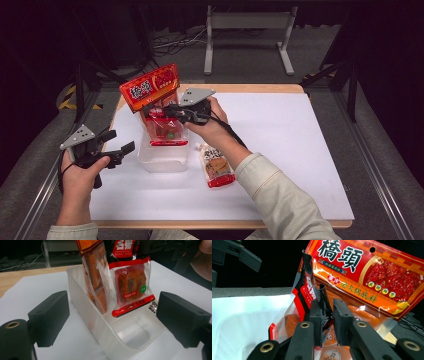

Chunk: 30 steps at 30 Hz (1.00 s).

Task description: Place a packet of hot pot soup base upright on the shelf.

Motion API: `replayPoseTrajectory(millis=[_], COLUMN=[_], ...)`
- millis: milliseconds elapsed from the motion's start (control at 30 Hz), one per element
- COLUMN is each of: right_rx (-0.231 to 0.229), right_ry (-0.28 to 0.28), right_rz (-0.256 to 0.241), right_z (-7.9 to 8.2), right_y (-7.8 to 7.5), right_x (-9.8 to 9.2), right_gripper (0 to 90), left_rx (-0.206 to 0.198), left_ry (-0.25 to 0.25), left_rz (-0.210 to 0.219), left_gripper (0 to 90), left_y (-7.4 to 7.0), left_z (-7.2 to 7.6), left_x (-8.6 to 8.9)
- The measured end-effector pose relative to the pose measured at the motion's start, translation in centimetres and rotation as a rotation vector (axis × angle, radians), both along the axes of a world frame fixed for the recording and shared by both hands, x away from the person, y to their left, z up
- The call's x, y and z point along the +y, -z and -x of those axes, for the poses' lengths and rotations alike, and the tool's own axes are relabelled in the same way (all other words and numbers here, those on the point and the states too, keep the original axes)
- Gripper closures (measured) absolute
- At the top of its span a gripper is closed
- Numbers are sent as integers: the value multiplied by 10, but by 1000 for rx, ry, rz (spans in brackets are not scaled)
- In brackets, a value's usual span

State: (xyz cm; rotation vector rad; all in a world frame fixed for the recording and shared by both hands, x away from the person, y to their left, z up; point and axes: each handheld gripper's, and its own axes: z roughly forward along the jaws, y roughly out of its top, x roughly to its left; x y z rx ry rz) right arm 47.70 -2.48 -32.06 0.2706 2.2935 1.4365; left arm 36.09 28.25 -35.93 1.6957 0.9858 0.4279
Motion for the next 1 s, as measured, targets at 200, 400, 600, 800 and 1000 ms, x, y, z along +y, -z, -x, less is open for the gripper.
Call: replayPoseTrajectory(millis=[200,400,600,800,1000], right_rx=[8,-9,-26,-20,-6], right_ry=[6,0,0,-9,-16], right_rz=[-4,-1,8,18,7], right_z=[-3,-3,-3,-1,1], right_y=[4,7,11,15,19], right_x=[1,4,6,7,8], right_gripper=[788,786,782,775,770], left_rx=[3,3,5,8,10], left_ry=[0,0,-3,2,-1], left_rz=[5,5,4,-5,-3], left_gripper=[123,123,123,124,124], left_y=[0,1,1,2,2], left_z=[0,0,0,-1,-1], left_x=[0,0,0,-1,-1])
